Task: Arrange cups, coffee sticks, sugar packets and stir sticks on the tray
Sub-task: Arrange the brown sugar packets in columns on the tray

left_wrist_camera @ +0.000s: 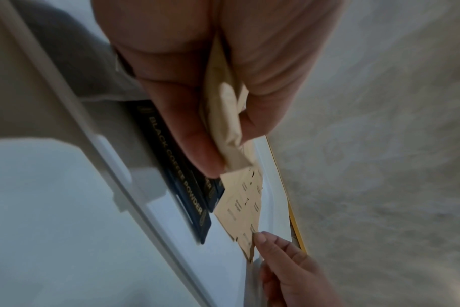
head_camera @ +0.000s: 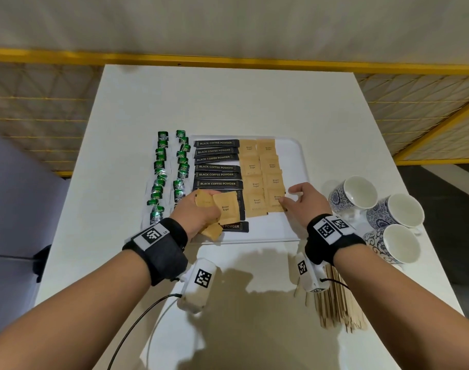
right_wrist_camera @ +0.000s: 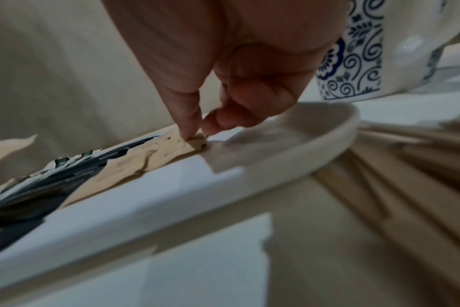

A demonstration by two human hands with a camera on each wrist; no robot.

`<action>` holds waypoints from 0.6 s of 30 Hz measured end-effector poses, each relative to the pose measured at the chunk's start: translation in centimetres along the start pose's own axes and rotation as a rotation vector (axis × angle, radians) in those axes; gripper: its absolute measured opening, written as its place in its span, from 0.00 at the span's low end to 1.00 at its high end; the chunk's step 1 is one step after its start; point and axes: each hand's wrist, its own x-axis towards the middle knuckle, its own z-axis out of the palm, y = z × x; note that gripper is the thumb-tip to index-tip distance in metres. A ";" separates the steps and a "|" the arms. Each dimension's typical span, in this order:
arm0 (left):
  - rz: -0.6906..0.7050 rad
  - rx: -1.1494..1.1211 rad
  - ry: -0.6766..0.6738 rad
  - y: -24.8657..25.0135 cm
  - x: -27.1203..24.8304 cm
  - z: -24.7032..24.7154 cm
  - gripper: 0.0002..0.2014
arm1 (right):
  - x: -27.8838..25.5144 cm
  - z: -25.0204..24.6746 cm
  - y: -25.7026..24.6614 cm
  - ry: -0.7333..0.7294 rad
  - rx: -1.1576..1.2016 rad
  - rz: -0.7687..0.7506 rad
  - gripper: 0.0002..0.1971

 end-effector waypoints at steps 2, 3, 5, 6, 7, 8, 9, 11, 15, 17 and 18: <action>0.005 -0.003 -0.001 0.0 0.1 0.0 0.18 | -0.2 -0.1 0.0 0.028 0.030 -0.009 0.17; 0.005 -0.001 -0.002 0.0 0.1 0.0 0.18 | -0.3 0.0 -0.1 0.046 0.073 -0.020 0.16; 0.006 0.007 -0.006 -0.1 0.2 0.0 0.18 | -0.3 0.2 -0.2 0.074 0.175 -0.048 0.17; 0.007 0.009 -0.007 -0.1 0.2 0.1 0.18 | -0.2 0.3 -0.4 0.076 0.213 -0.062 0.18; 0.010 0.008 -0.009 -0.2 0.3 0.1 0.17 | -0.2 0.3 -0.5 0.068 0.238 -0.070 0.20; 0.013 0.005 -0.010 -0.2 0.3 0.2 0.17 | -0.1 0.3 -0.7 0.056 0.258 -0.072 0.21; 0.019 0.002 -0.013 -0.2 0.3 0.2 0.17 | 0.0 0.3 -0.9 0.044 0.274 -0.071 0.23; 0.028 -0.005 -0.017 -0.3 0.3 0.2 0.16 | 0.1 0.4 -1.1 0.032 0.289 -0.075 0.24; 0.035 -0.021 -0.018 -0.4 0.4 0.2 0.15 | 0.1 0.4 -1.0 0.032 0.313 -0.069 0.25; 0.038 -0.016 -0.018 -0.5 0.4 0.2 0.14 | -0.1 0.3 -1.0 0.081 0.286 -0.107 0.24; 0.041 -0.014 -0.021 -0.5 0.4 0.2 0.14 | -0.4 0.4 -1.1 0.095 0.295 -0.145 0.22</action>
